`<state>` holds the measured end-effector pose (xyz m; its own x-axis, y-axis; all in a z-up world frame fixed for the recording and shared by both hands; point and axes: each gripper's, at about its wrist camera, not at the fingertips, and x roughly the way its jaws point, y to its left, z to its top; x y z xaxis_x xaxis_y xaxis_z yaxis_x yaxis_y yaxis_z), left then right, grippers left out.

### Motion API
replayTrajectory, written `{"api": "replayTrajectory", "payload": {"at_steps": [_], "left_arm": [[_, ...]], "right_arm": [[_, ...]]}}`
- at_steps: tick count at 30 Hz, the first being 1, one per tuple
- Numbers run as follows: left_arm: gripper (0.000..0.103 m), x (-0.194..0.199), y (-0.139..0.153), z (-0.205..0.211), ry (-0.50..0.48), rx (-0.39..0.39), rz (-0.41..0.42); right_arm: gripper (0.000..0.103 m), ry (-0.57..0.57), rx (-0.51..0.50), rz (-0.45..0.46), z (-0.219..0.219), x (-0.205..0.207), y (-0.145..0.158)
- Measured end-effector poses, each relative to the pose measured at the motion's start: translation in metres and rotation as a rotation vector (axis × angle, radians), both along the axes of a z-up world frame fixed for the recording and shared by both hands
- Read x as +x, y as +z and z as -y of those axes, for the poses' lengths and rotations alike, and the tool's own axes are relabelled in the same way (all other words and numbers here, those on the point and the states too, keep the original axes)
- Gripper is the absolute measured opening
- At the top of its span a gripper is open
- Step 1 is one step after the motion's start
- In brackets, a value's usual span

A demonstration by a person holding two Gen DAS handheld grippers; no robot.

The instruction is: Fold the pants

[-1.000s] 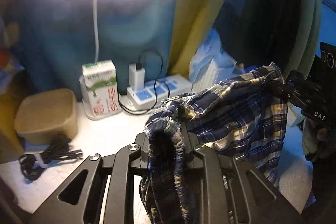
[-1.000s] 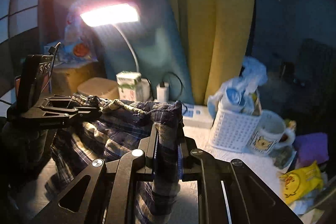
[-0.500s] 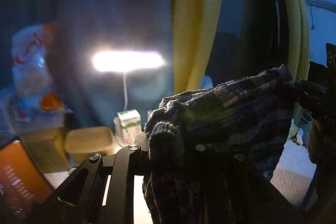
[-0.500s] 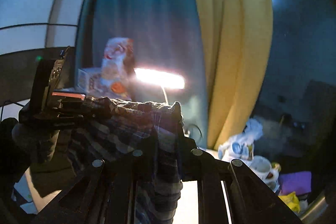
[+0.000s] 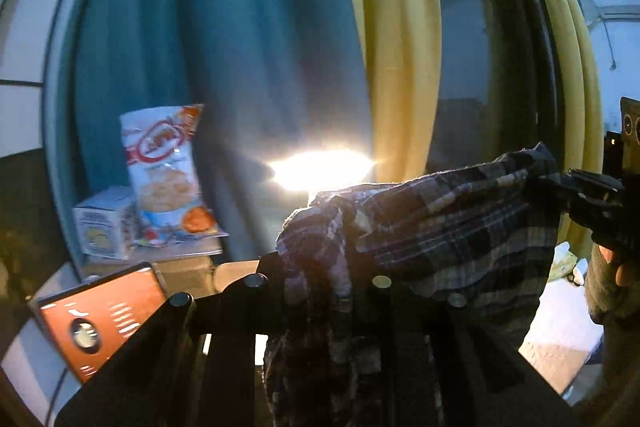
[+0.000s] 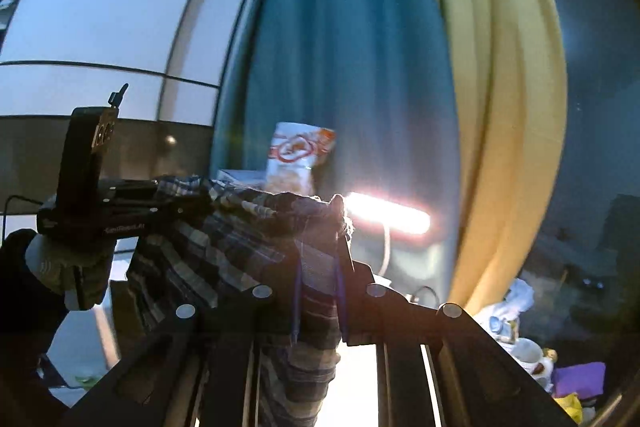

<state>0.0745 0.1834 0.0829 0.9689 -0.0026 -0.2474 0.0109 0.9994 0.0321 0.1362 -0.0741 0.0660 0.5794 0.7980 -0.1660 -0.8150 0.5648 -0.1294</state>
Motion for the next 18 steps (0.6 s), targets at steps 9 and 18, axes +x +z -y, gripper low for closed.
{"api": "replayTrajectory", "payload": {"at_steps": [9,18], "left_arm": [[0.018,0.007,-0.047,-0.035,0.046,-0.021,-0.169],[0.018,0.094,-0.136,-0.079,0.034,-0.147,-0.365]], "right_arm": [[0.014,0.048,-0.029,-0.138,-0.036,0.006,-0.038],[0.014,-0.021,-0.141,-0.341,-0.092,0.086,-0.118]]}}
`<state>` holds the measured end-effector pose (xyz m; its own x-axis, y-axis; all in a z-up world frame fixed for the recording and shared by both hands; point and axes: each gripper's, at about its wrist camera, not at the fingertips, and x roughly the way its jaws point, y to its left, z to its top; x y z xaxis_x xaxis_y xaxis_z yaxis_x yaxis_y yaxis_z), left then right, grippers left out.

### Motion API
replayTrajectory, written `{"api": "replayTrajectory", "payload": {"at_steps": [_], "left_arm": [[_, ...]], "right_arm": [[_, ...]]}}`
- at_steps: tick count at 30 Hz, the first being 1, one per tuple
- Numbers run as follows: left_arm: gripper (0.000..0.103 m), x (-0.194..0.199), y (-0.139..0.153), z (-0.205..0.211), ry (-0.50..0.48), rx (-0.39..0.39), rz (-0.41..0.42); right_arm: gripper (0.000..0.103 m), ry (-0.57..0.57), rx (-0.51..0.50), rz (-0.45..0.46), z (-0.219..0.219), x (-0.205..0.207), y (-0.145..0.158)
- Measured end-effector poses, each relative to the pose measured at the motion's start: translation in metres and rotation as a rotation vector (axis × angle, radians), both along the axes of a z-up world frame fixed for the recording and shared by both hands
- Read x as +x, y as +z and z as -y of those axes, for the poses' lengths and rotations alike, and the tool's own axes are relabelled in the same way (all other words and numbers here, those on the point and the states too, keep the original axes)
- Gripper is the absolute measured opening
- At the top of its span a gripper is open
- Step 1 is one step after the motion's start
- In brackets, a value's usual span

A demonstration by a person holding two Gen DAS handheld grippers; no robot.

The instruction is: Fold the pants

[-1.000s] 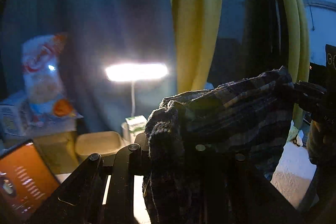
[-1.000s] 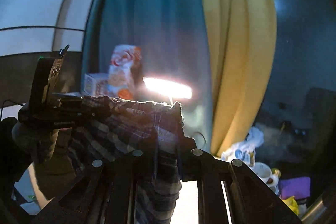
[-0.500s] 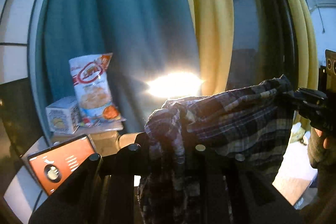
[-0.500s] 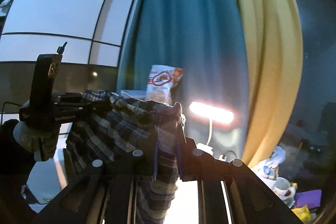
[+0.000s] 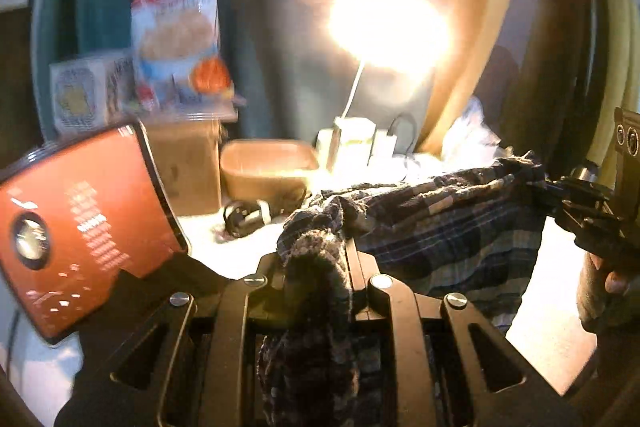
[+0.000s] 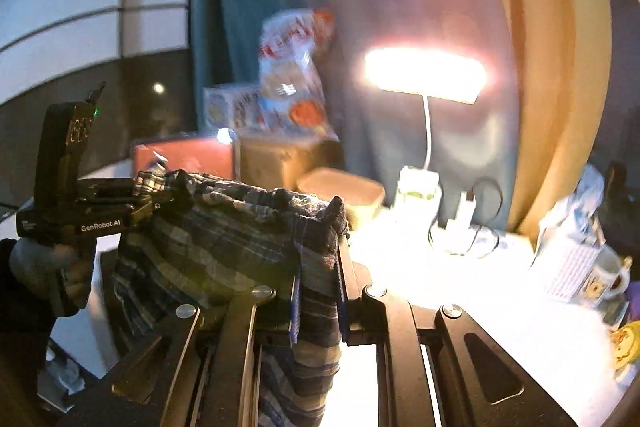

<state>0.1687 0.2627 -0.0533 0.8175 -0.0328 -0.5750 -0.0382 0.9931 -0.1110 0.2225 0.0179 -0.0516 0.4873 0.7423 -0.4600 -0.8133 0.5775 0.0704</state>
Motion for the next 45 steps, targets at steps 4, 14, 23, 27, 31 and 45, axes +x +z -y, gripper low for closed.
{"api": "replayTrajectory", "payload": {"at_steps": [4,14,23,27,31,45], "left_arm": [[0.018,0.035,-0.029,-0.01,-0.001,-0.013,-0.066],[0.028,0.082,-0.084,-0.032,0.027,-0.055,-0.206],[0.074,0.081,-0.099,-0.056,0.134,-0.08,-0.249],[0.078,0.076,-0.087,-0.058,0.163,-0.075,-0.237],[0.09,0.062,-0.066,-0.059,0.183,-0.061,-0.161],[0.092,0.018,-0.019,-0.003,0.184,0.051,-0.034]], "right_arm": [[0.014,-0.025,-0.05,-0.064,-0.023,0.037,-0.03],[0.014,-0.042,-0.15,-0.202,-0.058,0.108,-0.097],[0.014,-0.058,-0.207,-0.294,-0.071,0.134,-0.137],[0.052,-0.1,-0.228,-0.292,-0.069,0.138,-0.138],[0.065,-0.158,-0.21,-0.288,-0.055,0.14,-0.13],[0.068,-0.234,-0.162,-0.222,0.009,0.09,-0.095]]}}
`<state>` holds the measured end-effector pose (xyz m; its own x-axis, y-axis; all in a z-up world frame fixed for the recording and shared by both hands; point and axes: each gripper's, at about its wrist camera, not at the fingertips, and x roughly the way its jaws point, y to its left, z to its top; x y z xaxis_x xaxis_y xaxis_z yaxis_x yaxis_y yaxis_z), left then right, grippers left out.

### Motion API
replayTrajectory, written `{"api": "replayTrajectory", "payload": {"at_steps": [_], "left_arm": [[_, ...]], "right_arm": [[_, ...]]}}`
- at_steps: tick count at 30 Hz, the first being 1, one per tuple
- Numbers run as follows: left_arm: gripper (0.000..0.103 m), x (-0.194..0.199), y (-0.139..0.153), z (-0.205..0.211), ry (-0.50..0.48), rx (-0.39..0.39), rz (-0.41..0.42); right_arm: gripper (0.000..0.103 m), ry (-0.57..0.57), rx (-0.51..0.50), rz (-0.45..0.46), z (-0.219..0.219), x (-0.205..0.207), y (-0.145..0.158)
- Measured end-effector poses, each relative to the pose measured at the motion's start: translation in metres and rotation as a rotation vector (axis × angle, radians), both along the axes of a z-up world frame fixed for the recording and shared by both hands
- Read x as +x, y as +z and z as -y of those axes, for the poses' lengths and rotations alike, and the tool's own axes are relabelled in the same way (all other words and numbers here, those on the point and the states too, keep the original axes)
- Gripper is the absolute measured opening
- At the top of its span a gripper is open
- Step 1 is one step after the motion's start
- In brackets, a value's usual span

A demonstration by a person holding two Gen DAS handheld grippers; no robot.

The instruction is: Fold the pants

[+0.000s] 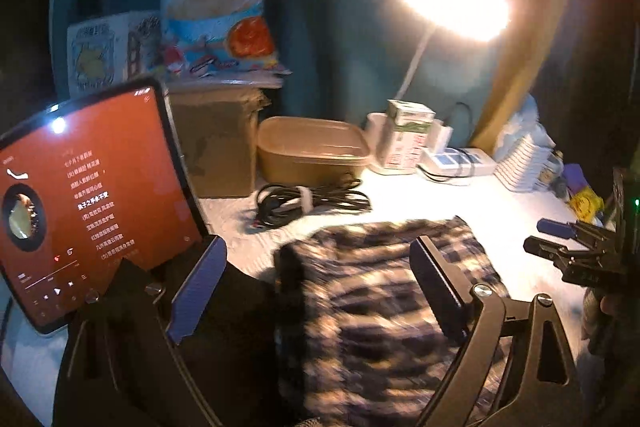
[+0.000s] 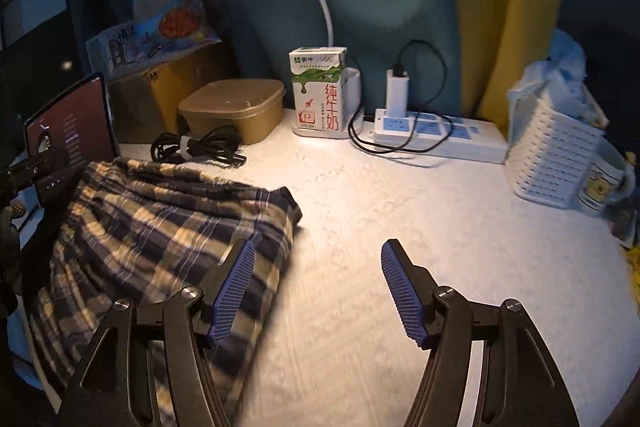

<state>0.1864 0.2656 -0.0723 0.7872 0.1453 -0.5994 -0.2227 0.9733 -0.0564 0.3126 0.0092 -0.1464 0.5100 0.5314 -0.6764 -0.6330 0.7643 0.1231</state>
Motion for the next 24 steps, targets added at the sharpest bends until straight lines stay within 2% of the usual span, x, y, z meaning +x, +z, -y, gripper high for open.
{"api": "replayTrajectory", "payload": {"at_steps": [9,18,21,24], "left_arm": [[0.092,-0.028,0.015,0.066,-0.069,0.063,0.05],[0.096,-0.047,0.016,0.114,-0.112,0.027,0.077],[0.096,-0.056,0.023,0.132,-0.155,0.018,0.114],[0.097,-0.072,0.037,0.153,-0.176,0.056,0.186]], "right_arm": [[0.07,-0.035,0.018,0.048,0.048,-0.041,0.015],[0.07,-0.08,0.024,0.115,0.1,-0.078,0.04],[0.07,-0.111,0.037,0.149,0.121,-0.091,0.054],[0.075,-0.139,0.064,0.18,0.141,-0.106,0.07]]}}
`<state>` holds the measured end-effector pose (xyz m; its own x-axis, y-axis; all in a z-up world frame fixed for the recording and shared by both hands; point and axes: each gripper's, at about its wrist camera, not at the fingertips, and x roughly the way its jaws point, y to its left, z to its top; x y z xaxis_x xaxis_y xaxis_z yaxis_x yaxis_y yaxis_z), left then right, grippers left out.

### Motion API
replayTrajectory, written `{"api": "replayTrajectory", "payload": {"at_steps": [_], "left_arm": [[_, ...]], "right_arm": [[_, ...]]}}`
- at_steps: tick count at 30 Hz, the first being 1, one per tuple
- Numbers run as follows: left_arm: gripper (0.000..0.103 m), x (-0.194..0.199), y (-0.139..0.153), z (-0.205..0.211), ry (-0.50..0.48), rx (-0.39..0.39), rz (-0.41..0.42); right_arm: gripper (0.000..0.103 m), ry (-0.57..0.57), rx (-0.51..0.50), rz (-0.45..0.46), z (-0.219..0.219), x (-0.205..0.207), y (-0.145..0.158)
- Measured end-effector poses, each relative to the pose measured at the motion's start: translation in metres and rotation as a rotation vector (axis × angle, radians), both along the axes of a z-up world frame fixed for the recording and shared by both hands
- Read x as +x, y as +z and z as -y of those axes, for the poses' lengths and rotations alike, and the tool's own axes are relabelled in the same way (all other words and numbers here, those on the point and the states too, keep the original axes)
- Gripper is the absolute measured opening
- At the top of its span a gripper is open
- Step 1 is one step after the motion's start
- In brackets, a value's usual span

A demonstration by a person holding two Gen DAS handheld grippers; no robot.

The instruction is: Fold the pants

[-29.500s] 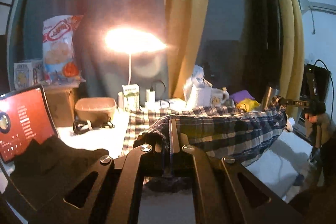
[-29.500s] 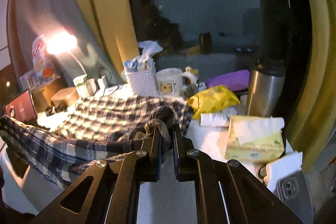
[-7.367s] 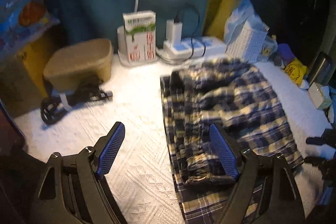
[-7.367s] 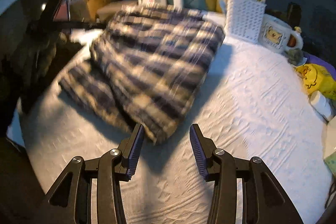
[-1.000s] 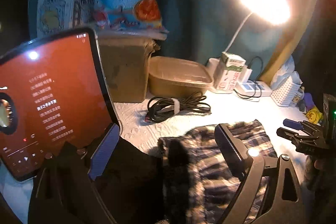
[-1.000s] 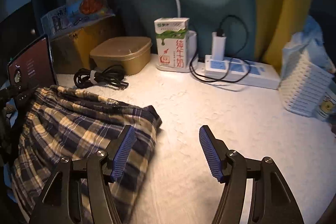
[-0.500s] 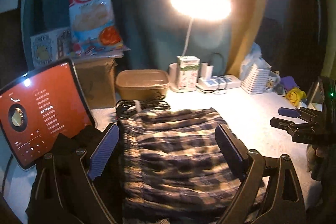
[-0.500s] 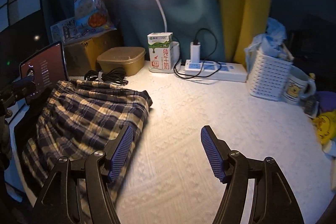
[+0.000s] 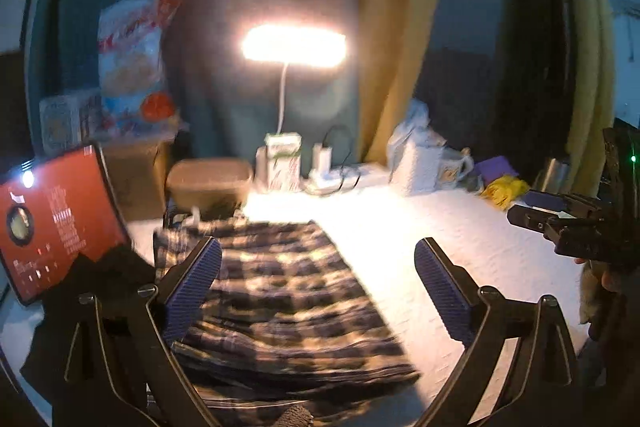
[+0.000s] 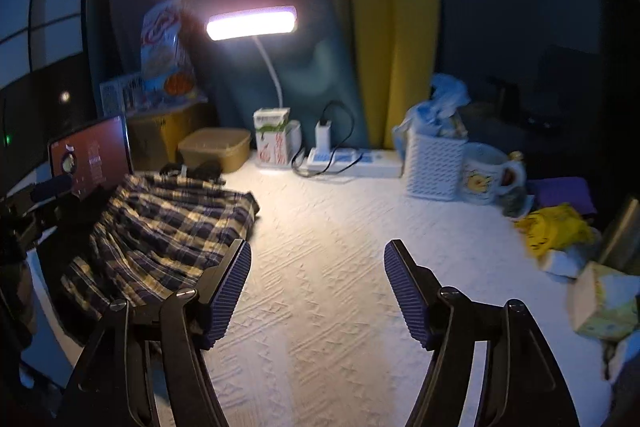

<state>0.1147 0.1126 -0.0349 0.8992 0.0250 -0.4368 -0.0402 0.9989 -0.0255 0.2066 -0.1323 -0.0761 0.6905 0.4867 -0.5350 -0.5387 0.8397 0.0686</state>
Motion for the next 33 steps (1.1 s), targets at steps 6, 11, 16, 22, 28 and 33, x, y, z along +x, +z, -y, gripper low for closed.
{"api": "replayTrajectory", "payload": {"at_steps": [6,11,16,22,28,33], "left_arm": [[0.102,-0.028,0.028,0.032,-0.051,0.055,0.11],[0.102,-0.05,0.048,0.051,-0.018,0.115,0.195],[0.102,-0.067,0.056,0.058,0.015,0.117,0.219],[0.102,-0.086,0.05,0.051,0.057,0.083,0.225],[0.102,-0.084,0.039,0.045,0.08,0.086,0.192],[0.102,-0.082,0.031,0.04,0.081,0.07,0.172]], "right_arm": [[0.089,-0.047,0.038,0.108,0.035,-0.033,0.034],[0.102,-0.093,0.052,0.197,0.06,-0.06,0.06],[0.103,-0.119,0.084,0.257,0.073,-0.088,0.079],[0.103,-0.149,0.072,0.248,0.077,-0.105,0.07],[0.103,-0.172,0.061,0.199,0.075,-0.101,0.052],[0.103,-0.168,0.057,0.201,0.068,-0.101,0.047]]}}
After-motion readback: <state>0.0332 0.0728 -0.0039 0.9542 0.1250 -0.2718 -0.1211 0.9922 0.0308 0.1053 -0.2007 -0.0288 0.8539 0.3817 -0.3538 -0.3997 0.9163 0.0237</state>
